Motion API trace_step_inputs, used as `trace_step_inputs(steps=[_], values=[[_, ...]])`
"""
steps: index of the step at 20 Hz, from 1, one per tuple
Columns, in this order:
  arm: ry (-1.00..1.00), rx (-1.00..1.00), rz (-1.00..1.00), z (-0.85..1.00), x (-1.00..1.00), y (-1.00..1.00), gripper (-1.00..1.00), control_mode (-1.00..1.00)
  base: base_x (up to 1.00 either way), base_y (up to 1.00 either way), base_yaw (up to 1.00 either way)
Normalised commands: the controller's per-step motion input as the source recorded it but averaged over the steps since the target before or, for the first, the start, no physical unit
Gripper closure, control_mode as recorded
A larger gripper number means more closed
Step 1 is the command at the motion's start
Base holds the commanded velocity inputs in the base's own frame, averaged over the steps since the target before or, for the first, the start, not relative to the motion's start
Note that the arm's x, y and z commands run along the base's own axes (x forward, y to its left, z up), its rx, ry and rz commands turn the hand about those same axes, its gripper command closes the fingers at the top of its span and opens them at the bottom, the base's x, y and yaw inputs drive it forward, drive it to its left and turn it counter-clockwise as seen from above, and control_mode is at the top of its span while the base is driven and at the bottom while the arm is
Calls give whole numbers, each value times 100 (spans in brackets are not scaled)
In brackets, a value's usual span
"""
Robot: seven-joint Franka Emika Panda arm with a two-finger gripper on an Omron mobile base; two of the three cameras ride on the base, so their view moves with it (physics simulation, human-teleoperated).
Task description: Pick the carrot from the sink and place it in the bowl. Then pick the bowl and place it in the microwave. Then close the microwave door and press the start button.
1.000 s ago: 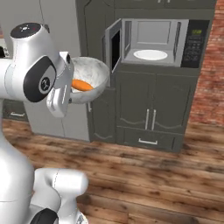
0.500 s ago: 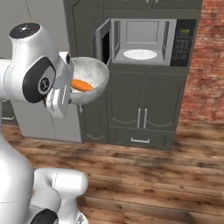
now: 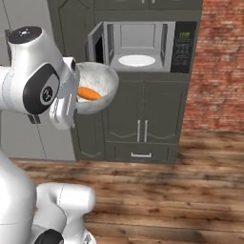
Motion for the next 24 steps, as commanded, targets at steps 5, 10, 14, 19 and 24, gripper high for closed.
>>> trace_step_inputs(steps=[5, 10, 14, 19, 24], values=[[0, 0, 0, 0, 0, 0, 100, 100, 100, 0, -9], [0, 0, 0, 0, 0, 0, 100, 100, 93, -14, -4], [0, 0, 0, 0, 0, 0, 100, 100, 39, -67, 0], [0, 0, 0, 0, 0, 0, 100, 100, 29, -60, 19], [0, 0, 0, 0, 0, 0, 100, 100, 78, -4, 16]])
